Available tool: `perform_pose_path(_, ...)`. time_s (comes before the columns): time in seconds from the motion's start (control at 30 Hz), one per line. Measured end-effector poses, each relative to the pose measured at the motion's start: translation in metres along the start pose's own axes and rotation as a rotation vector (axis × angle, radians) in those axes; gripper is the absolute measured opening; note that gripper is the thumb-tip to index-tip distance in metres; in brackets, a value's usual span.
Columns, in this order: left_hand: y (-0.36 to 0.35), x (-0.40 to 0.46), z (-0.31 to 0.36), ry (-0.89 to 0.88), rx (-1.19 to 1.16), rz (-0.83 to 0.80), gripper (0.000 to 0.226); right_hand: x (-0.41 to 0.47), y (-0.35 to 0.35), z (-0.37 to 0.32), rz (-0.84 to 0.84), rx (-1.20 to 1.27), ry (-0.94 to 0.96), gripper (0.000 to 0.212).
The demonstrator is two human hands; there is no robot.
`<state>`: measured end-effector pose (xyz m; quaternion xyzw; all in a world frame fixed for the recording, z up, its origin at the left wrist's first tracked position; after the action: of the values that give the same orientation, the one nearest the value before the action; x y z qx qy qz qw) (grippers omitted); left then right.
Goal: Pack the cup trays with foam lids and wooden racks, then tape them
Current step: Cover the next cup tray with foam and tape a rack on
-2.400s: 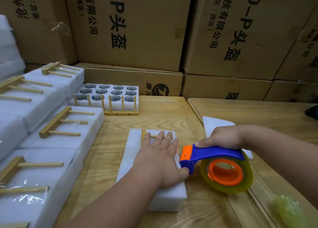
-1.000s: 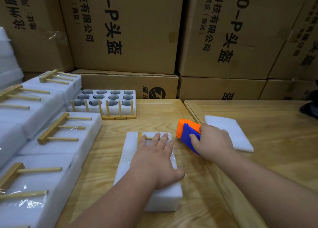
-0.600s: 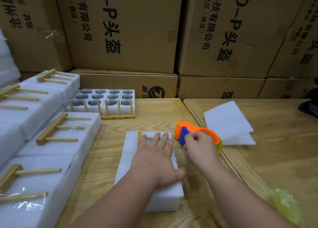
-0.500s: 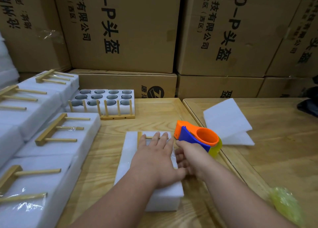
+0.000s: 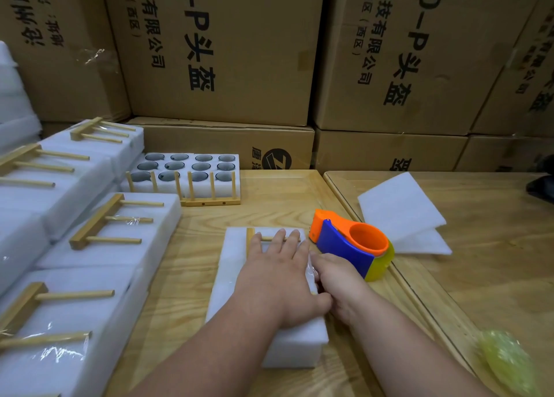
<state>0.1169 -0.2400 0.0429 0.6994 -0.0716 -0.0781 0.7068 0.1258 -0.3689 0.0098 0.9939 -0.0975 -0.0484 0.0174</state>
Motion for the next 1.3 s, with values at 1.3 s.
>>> perform_pose_path(1.3,0.029,-0.007,-0.005,-0.045,-0.340,-0.102,0.070,0.001,-0.004,0.018,0.218,-0.348,0.473,0.011)
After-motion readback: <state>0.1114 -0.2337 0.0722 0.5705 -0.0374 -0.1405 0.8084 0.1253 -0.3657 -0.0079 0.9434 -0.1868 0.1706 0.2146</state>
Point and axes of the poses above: each hand's wrist, its own x-axis towards the middle knuckle, its own y-axis out of the back of the hand, z = x × y, the point moved 2 cm from there along x, towards the middle knuckle, and after that the axes turned 14 degrees about y, right-handed, at the moved point
